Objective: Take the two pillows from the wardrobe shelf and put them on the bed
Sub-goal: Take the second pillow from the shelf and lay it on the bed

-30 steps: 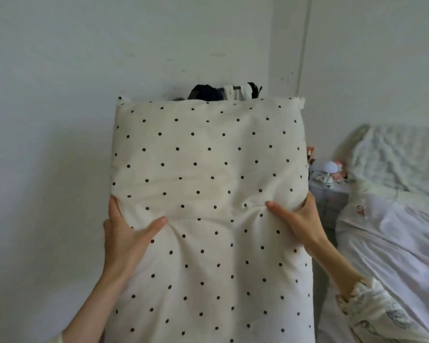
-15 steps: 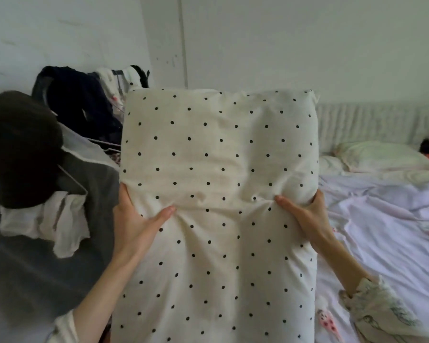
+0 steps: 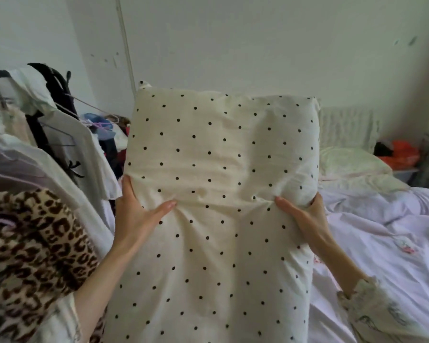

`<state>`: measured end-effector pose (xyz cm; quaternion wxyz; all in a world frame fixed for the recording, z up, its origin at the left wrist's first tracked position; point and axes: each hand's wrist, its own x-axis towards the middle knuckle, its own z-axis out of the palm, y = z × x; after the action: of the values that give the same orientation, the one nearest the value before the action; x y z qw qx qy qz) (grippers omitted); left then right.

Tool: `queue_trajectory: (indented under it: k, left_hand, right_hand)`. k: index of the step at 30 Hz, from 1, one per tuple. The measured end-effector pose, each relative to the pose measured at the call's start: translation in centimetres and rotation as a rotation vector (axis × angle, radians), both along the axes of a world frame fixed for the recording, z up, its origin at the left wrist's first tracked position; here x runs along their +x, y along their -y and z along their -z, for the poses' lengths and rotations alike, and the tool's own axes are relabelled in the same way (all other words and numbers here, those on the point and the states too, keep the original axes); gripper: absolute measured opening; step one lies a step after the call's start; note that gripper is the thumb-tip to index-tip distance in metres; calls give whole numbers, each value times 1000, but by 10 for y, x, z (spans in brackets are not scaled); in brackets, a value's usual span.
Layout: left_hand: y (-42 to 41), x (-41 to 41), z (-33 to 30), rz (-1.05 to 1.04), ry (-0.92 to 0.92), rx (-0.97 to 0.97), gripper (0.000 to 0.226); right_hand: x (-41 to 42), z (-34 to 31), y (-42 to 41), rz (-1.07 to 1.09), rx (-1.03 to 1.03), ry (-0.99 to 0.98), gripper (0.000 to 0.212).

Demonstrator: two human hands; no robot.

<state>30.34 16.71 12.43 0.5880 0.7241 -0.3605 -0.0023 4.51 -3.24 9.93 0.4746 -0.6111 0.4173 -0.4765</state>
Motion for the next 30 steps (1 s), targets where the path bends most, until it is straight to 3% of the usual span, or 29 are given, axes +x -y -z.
queue_trajectory:
  k: [6,16,26,30]
  left_hand:
    - [90,64,-4,3,16,-19,104]
    - [246,215,12,86,14,-15,102]
    - [397,343,10,182,58,37,102]
    - [461,371,12,238,78,48,103]
  right_hand:
    - [56,-5,81,68,-6,1,106]
    - [190,10,214,134,-18,16,79]
    - [303,27,329,233,76,15,109]
    - [324,33,381,273,73,27,104]
